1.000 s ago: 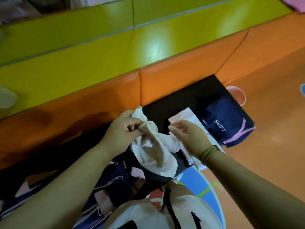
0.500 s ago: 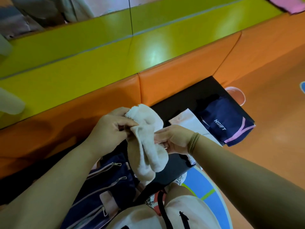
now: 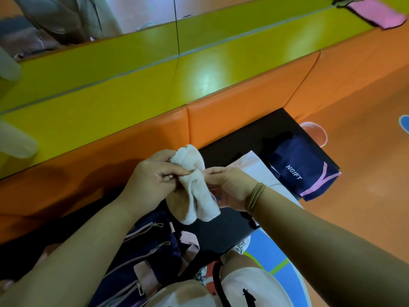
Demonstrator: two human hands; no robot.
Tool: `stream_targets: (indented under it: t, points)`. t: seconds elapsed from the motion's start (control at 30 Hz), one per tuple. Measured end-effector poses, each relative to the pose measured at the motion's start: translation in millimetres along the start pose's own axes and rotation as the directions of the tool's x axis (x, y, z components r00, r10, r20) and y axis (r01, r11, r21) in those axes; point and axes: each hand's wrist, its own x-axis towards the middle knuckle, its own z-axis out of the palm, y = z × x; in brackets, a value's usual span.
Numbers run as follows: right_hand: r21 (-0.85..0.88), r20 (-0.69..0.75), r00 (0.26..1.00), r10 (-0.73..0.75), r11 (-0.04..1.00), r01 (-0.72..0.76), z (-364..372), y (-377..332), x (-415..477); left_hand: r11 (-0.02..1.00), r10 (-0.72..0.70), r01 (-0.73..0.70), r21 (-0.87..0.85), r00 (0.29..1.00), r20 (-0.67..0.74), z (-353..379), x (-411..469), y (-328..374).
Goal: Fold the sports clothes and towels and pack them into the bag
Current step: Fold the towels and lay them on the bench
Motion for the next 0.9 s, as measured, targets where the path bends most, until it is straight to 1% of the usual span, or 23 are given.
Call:
stream_targets:
  t: [0.07, 0.1, 0.2, 0.27, 0.3, 0.33, 0.37, 0.43, 0.53, 0.6, 0.67, 0.77, 0.9]
  points:
    - [0.090, -0.003, 1.000, 0.021, 0.996, -0.020, 1, 1, 0, 0.999, -0.008, 0.009, 0.036, 1.000, -0.018, 3, -1, 0]
    - [0.081, -0.015, 0.998, 0.057, 0.995, -0.056, 2, 3, 2, 0.999, -0.008, 0.010, 0.042, 0.999, -0.036, 4, -1, 1]
    - [0.018, -0.047, 0.985, 0.166, 0.986, -0.165, 1, 7, 3, 0.997, 0.024, -0.018, 0.069, 0.997, -0.080, 7, 0, 5]
    - [-0.007, -0.054, 0.979, 0.195, 0.981, -0.195, -7, 6, -1, 0.995, 0.041, -0.033, 0.098, 0.996, -0.081, 4, 1, 5]
    - [-0.062, -0.088, 0.976, 0.197, 0.977, -0.203, -11, 3, -3, 0.994, 0.031, -0.022, 0.106, 0.996, -0.082, 1, 2, 4]
    - [-0.134, -0.153, 0.972, 0.180, 0.970, -0.201, -16, 1, -5, 0.994, 0.014, -0.005, 0.113, 0.996, -0.085, -2, 3, 3]
    - [-0.187, -0.230, 0.963, 0.142, 0.964, -0.186, -21, -2, -7, 0.992, -0.006, 0.017, 0.124, 0.996, -0.090, -6, 4, 2]
    - [-0.204, -0.365, 0.931, 0.019, 0.974, -0.100, -34, -9, -10, 0.987, -0.039, 0.052, 0.150, 0.996, -0.084, -13, 6, -2]
    - [-0.145, -0.463, 0.865, -0.192, 0.979, 0.140, -48, -22, -20, 0.976, -0.110, 0.121, 0.181, 0.991, -0.073, -25, 8, -10]
    - [-0.171, -0.485, 0.811, -0.327, 0.945, 0.279, -53, -32, -31, 0.973, -0.165, 0.177, 0.149, 0.982, -0.090, -32, 10, -16]
    - [-0.199, -0.495, 0.760, -0.422, 0.906, 0.373, -55, -40, -41, 0.973, -0.195, 0.211, 0.092, 0.968, -0.158, -37, 13, -20]
    - [-0.308, -0.500, 0.685, -0.529, 0.848, 0.431, -58, -49, -54, 0.971, -0.232, 0.241, -0.004, 0.932, -0.277, -41, 19, -20]
    - [-0.420, -0.509, 0.583, -0.633, 0.774, 0.474, -61, -62, -69, 0.941, -0.325, 0.263, -0.215, 0.881, -0.344, -53, 29, -17]
